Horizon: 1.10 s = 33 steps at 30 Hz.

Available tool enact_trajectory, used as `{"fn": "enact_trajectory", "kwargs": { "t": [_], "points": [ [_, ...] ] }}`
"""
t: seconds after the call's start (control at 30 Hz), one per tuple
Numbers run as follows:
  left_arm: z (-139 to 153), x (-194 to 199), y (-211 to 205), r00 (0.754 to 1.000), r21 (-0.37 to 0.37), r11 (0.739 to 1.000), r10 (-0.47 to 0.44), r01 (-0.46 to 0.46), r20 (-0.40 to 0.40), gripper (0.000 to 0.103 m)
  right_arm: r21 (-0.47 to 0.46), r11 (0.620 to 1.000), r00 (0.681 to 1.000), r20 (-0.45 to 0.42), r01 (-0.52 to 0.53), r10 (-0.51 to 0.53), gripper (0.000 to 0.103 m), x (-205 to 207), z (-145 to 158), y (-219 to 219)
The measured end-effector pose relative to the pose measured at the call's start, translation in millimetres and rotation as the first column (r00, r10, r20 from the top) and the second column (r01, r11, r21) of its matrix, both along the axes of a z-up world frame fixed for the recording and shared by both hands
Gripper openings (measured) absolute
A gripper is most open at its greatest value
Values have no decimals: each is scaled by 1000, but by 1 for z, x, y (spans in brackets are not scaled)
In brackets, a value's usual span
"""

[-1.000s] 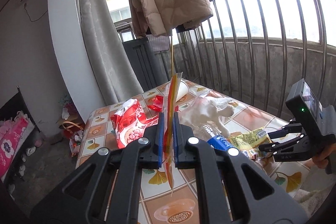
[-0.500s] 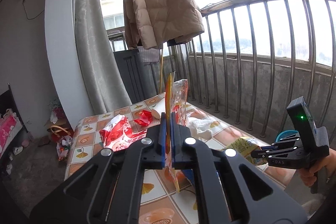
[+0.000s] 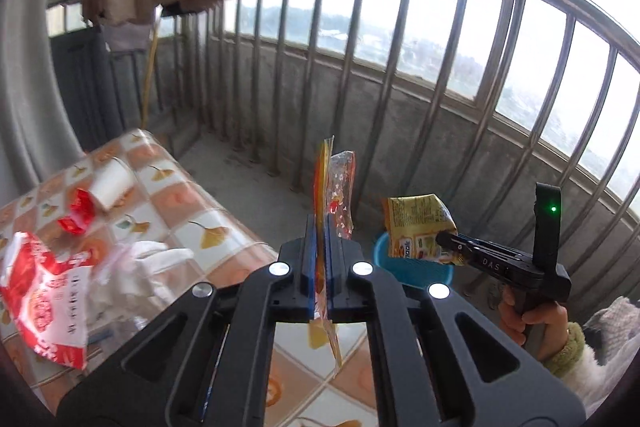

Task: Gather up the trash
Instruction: 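Carry both items over blue wastebasket and open both grippers to drop them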

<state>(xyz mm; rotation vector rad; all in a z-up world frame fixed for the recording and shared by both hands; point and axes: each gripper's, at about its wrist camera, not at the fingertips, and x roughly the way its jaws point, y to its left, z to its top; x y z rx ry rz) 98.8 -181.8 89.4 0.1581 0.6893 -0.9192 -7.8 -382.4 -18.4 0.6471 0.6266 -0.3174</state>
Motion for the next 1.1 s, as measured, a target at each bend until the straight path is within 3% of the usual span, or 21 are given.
{"fn": "enact_trajectory", "kwargs": {
  "t": [0.1,0.27,0.43,0.57,0.6,0.63,0.7,0.77,0.9,1.03,1.1],
  "points": [
    [-24,25,-71,983,54,993,-96,106,-155,2,83,986,989,-56,141,-137,8,-14,-25,-41],
    [-88,37,-189,932,184,944,-216,275,-290,2,150,933,940,-152,329,-307,9,-34,-69,-97],
    [-157,37,-279,871,217,906,-247,362,-424,2,193,875,882,-263,445,-390,10,-38,-120,-139],
    [-207,37,-335,859,263,889,-227,375,-458,2,234,825,843,-317,514,-435,15,-35,-162,-168],
    [-220,39,-346,861,277,889,-209,364,-464,4,237,810,828,-333,536,-450,19,-34,-173,-176],
    [-232,41,-357,857,283,890,-194,359,-478,13,237,799,817,-346,552,-461,32,-34,-186,-184],
    [-253,43,-371,849,298,889,-165,348,-502,34,248,784,799,-391,570,-457,46,-35,-210,-198],
    [-266,42,-377,860,320,891,-133,321,-493,36,259,754,769,-439,604,-466,48,-40,-229,-204],
    [-269,42,-363,841,320,884,-134,340,-524,36,270,719,743,-455,641,-491,59,-52,-241,-200],
    [-247,44,-347,871,311,894,-153,323,-466,41,253,732,751,-434,632,-498,62,-55,-232,-191],
    [-229,43,-334,905,304,913,-133,271,-405,41,238,744,757,-420,624,-500,63,-56,-222,-187]
  ]
}}
